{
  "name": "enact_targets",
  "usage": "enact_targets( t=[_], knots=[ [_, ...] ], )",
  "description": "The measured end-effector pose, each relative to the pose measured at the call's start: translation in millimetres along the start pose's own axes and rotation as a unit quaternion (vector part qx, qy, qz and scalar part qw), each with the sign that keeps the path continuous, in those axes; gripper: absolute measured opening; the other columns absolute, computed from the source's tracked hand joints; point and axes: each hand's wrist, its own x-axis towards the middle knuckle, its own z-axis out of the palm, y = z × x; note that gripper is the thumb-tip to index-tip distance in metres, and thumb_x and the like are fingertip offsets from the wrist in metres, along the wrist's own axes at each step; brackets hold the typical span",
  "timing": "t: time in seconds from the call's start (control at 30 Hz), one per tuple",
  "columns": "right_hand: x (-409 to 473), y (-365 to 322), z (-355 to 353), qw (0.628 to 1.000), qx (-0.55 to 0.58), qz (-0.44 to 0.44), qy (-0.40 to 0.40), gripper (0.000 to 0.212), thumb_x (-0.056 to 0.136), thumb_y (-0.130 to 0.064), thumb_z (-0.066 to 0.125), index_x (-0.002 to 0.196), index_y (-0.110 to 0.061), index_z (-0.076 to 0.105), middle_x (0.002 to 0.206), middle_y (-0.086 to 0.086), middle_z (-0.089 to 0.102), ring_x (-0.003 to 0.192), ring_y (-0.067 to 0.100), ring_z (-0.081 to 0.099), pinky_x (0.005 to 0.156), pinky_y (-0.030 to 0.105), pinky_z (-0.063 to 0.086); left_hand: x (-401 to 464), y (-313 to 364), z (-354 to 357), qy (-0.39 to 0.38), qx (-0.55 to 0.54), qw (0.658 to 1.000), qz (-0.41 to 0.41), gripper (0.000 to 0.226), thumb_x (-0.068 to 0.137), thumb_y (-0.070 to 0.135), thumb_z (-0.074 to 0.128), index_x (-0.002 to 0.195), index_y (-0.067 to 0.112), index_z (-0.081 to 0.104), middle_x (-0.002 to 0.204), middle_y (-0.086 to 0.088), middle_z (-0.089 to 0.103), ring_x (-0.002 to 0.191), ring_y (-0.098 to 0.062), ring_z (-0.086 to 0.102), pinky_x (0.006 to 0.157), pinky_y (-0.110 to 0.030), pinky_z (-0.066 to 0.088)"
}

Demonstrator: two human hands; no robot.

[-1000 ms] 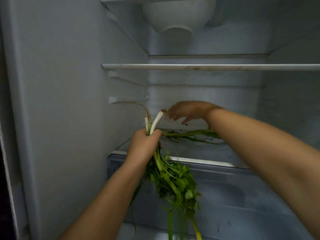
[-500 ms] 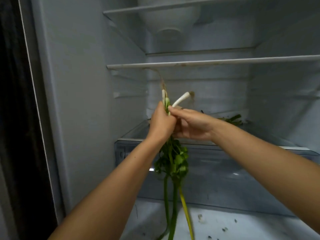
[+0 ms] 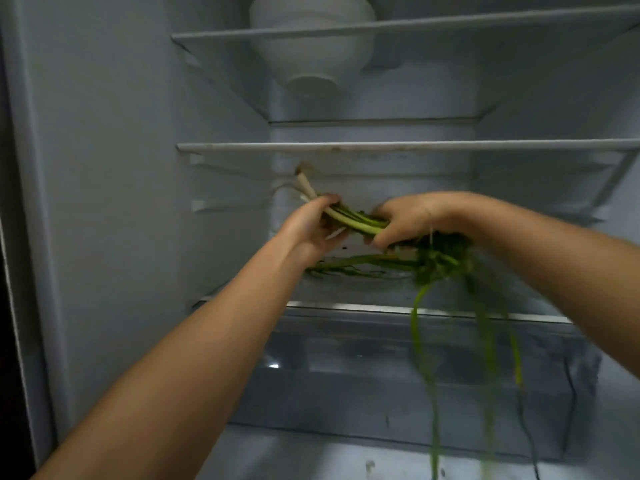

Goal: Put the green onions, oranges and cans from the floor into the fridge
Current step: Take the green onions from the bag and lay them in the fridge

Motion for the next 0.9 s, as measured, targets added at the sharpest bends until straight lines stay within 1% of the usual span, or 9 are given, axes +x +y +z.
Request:
enact_targets(
  t=[0.17, 0.3, 0.4, 0.57, 0.63, 0.7, 0.8, 0.83, 0.9],
  knots=[
    [26, -12, -22, 0.928, -0.332, 0.059, 0.162, 0.039, 0.1, -0.029, 0.036, 0.137, -0.017, 0.041, 0.128, 0.015, 0.053, 0.112, 0.029, 0.054, 0.095, 0.036, 0.043, 29, 11, -8, -0.035, 0.055, 0.997, -0.045, 0.024, 0.097, 0.031, 0.048, 0.094, 0.01, 0.058, 0.095, -0.012, 0.063, 0.087, -0.022, 0.061, 0.075, -0.036, 0.051],
    [68, 4, 7, 0.858, -0.477, -0.017, 0.19, 0.043, 0.099, -0.018, 0.036, 0.141, -0.016, 0.029, 0.128, 0.014, 0.054, 0.11, 0.032, 0.057, 0.081, 0.036, 0.044, 52, 10, -33, 0.001, 0.113, 0.991, -0.078, 0.034, 0.098, 0.038, 0.045, 0.092, 0.007, 0.058, 0.082, -0.012, 0.068, 0.076, -0.022, 0.064, 0.058, -0.031, 0.057],
    [96, 26, 29, 0.887, -0.441, -0.05, 0.126, 0.045, 0.097, -0.015, 0.039, 0.141, -0.011, 0.028, 0.124, 0.014, 0.054, 0.106, 0.032, 0.058, 0.074, 0.035, 0.039, 66, 4, -60, 0.032, 0.113, 0.986, -0.118, 0.028, 0.095, 0.029, 0.054, 0.085, 0.003, 0.059, 0.065, -0.015, 0.07, 0.057, -0.022, 0.069, 0.045, -0.026, 0.057],
    [129, 46, 51, 0.952, -0.301, -0.057, 0.015, 0.049, 0.098, -0.042, 0.039, 0.141, -0.02, 0.032, 0.134, 0.015, 0.05, 0.116, 0.031, 0.053, 0.092, 0.035, 0.043, 82, -8, -84, 0.14, 0.14, 0.979, -0.055, 0.016, 0.094, 0.011, 0.056, 0.103, 0.0, 0.051, 0.083, -0.021, 0.059, 0.039, -0.02, 0.063, 0.035, -0.026, 0.051],
    [135, 48, 55, 0.963, -0.264, -0.062, -0.01, 0.059, 0.096, -0.05, 0.041, 0.145, -0.021, 0.029, 0.142, 0.015, 0.042, 0.126, 0.032, 0.047, 0.103, 0.037, 0.039, 86, -14, -90, 0.192, 0.385, 0.902, 0.03, 0.026, 0.091, 0.011, 0.06, 0.111, 0.003, 0.046, 0.103, -0.025, 0.06, 0.061, -0.027, 0.067, 0.045, -0.031, 0.056],
    [138, 47, 58, 0.97, -0.23, -0.075, -0.02, 0.063, 0.095, -0.053, 0.039, 0.148, -0.021, 0.026, 0.146, 0.016, 0.037, 0.13, 0.032, 0.041, 0.107, 0.036, 0.034, 85, -16, -93, 0.17, 0.649, 0.737, 0.084, 0.045, 0.09, 0.017, 0.061, 0.128, 0.007, 0.04, 0.132, -0.024, 0.046, 0.106, -0.037, 0.058, 0.082, -0.04, 0.053],
    [135, 50, 64, 0.963, -0.257, -0.079, -0.028, 0.059, 0.098, -0.054, 0.029, 0.149, -0.025, 0.022, 0.149, 0.012, 0.035, 0.134, 0.029, 0.037, 0.111, 0.04, 0.029, 88, -22, -91, 0.036, 0.873, 0.478, 0.088, 0.068, 0.096, 0.027, 0.049, 0.151, 0.024, 0.009, 0.16, -0.009, 0.005, 0.146, -0.028, 0.011, 0.116, -0.051, 0.014],
    [133, 51, 67, 0.957, -0.28, -0.07, -0.034, 0.059, 0.098, -0.054, 0.024, 0.15, -0.028, 0.018, 0.152, 0.009, 0.032, 0.137, 0.028, 0.034, 0.114, 0.045, 0.023, 91, -26, -89, -0.017, 0.903, 0.421, 0.081, 0.067, 0.098, 0.028, 0.043, 0.152, 0.028, 0.003, 0.161, -0.002, -0.002, 0.148, -0.023, 0.001, 0.116, -0.053, 0.004],
    [125, 50, 71, 0.95, -0.302, -0.065, -0.036, 0.056, 0.099, -0.053, 0.018, 0.151, -0.032, 0.011, 0.156, 0.005, 0.025, 0.143, 0.025, 0.025, 0.117, 0.052, 0.009, 95, -35, -90, -0.085, 0.914, 0.391, 0.073, 0.064, 0.099, 0.031, 0.039, 0.152, 0.029, 0.003, 0.161, 0.0, 0.004, 0.148, -0.023, 0.004, 0.116, -0.052, 0.002]
  ],
)
